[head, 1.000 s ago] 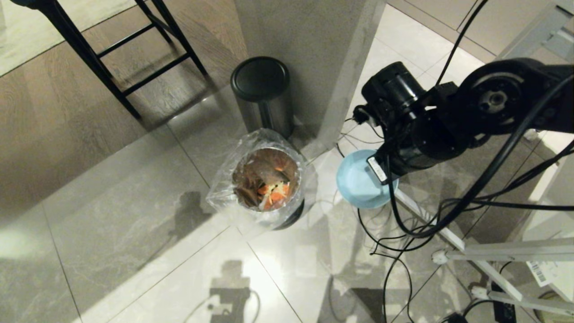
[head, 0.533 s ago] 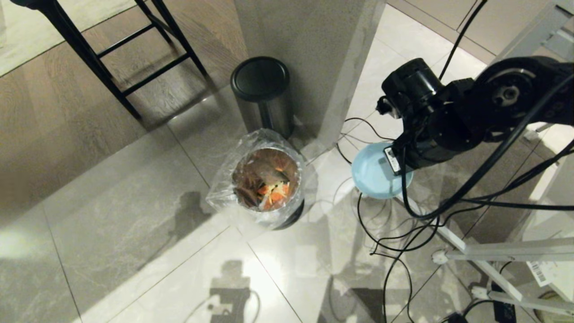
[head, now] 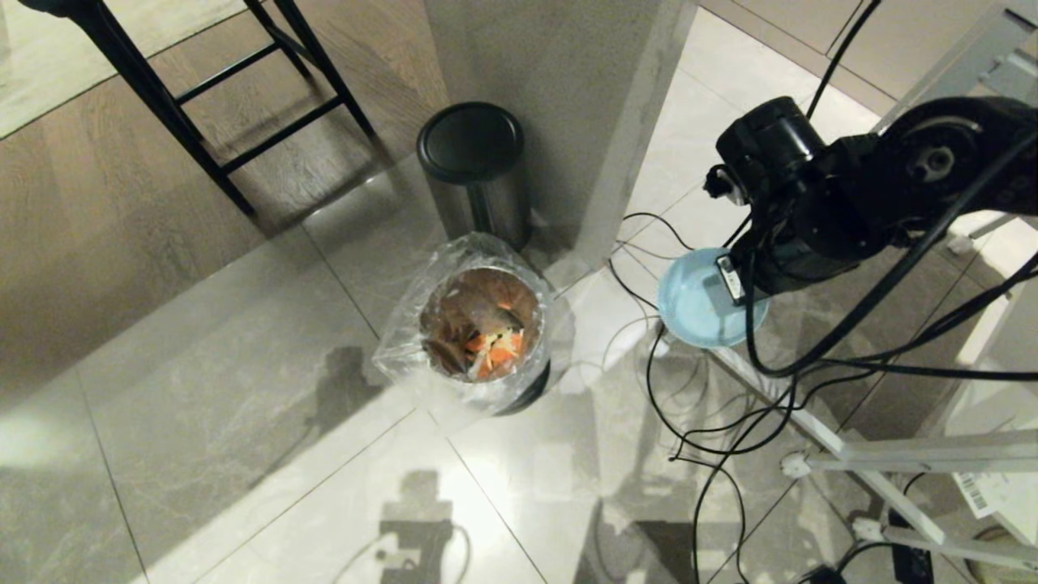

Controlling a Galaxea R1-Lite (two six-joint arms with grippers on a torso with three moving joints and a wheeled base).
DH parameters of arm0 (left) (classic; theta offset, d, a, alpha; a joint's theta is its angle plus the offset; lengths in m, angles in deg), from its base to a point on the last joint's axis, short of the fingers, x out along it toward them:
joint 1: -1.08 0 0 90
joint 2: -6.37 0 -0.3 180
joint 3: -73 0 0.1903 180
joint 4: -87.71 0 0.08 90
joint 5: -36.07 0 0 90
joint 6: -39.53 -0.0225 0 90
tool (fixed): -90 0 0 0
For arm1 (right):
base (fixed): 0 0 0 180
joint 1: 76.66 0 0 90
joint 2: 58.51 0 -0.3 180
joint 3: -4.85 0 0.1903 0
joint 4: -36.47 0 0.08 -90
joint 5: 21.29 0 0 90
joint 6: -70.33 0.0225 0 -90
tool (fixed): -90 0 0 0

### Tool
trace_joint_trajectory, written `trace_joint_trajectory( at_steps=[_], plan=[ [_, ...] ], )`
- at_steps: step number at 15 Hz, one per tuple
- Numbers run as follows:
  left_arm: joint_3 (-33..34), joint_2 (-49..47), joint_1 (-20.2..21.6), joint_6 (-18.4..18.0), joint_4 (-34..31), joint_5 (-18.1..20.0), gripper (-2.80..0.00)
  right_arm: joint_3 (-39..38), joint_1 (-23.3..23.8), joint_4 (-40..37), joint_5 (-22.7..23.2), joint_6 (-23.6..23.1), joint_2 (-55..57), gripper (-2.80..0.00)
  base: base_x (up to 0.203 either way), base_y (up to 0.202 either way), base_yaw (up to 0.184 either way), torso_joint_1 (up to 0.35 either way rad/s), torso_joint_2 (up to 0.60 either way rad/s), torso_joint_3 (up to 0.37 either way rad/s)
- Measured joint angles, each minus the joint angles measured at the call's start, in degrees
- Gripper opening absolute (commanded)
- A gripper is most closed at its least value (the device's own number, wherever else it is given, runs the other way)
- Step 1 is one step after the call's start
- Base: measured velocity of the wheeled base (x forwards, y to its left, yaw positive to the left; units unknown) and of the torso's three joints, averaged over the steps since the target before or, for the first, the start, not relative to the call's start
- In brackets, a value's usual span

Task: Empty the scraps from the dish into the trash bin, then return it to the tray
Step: Put the bowl back to the table

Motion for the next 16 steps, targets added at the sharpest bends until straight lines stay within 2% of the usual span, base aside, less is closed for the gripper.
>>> trace_joint_trajectory(
  at_steps=[3, 7, 11, 16],
  plan=[
    [0.0, 0.0, 0.0, 0.0, 0.0, 0.0, -2.80, 0.1, 2.8, 2.4, 0.0, 0.0, 0.6, -2.80, 0.000, 0.000, 0.000, 0.000, 0.00, 0.000],
    [0.0, 0.0, 0.0, 0.0, 0.0, 0.0, -2.80, 0.9, 3.4, 4.4, 0.0, 0.2, 2.2, -2.80, 0.000, 0.000, 0.000, 0.000, 0.00, 0.000],
    [0.0, 0.0, 0.0, 0.0, 0.0, 0.0, -2.80, 6.7, 0.9, 5.6, 0.0, 0.2, 6.0, -2.80, 0.000, 0.000, 0.000, 0.000, 0.00, 0.000],
    [0.0, 0.0, 0.0, 0.0, 0.0, 0.0, -2.80, 8.5, -2.4, 16.9, 0.0, -0.1, 10.7, -2.80, 0.000, 0.000, 0.000, 0.000, 0.00, 0.000]
  ],
)
